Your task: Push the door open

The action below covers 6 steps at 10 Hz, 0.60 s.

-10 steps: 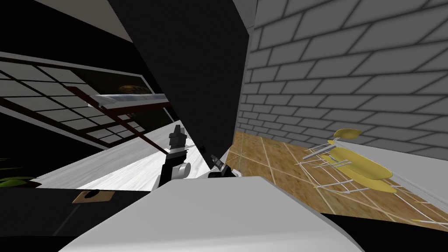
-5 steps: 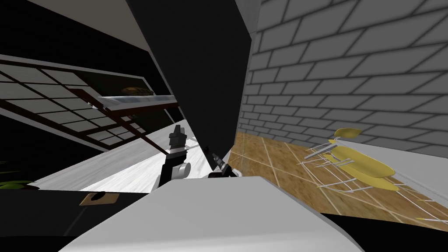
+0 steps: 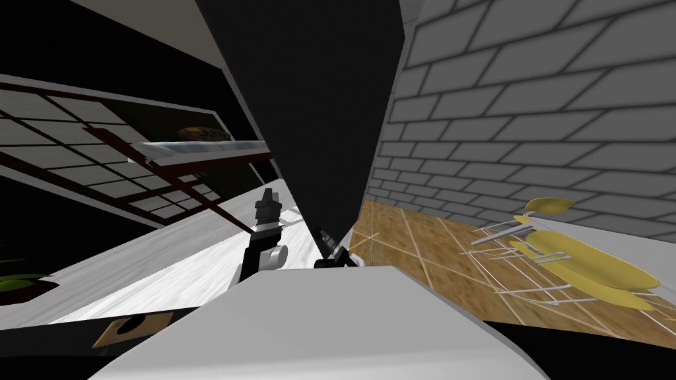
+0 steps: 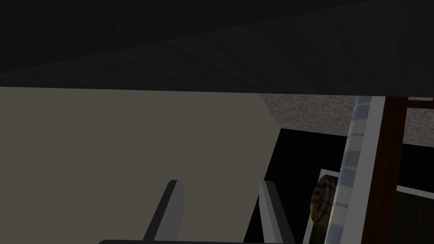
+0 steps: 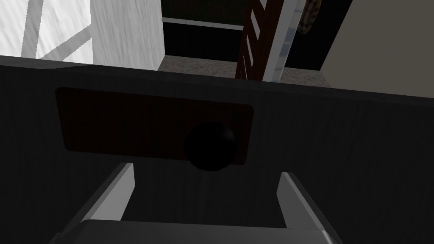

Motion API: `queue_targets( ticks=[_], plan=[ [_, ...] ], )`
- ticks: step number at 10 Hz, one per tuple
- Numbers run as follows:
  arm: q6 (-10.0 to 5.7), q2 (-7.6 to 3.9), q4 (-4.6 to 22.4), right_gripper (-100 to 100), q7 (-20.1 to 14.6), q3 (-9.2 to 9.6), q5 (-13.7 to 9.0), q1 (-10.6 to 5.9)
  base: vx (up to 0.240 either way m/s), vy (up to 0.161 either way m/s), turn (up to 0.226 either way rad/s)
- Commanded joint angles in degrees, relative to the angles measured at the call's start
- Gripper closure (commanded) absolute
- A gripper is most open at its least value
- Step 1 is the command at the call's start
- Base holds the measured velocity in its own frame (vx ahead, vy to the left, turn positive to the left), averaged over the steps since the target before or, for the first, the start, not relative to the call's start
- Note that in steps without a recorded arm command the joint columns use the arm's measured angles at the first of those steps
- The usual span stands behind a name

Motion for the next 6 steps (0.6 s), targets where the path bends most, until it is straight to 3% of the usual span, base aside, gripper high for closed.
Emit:
queue_targets(
  ticks=[1, 2, 3, 6],
  plan=[
    [-0.05, 0.93, 0.6, -100, 0.1, -0.29, 0.0, -0.33, 0.142, 0.139, 0.027],
    [-0.05, 0.56, 0.4, -100, 0.1, -0.17, 0.0, -0.15, 0.059, 0.057, 0.0],
    [-0.05, 0.56, 0.4, 100, 0.1, -0.17, 0.0, -0.15, -0.009, -0.005, -0.004],
    [-0.05, 0.56, 0.4, 100, 0.1, -0.17, 0.0, -0.15, -0.018, -0.02, 0.001]
  ],
)
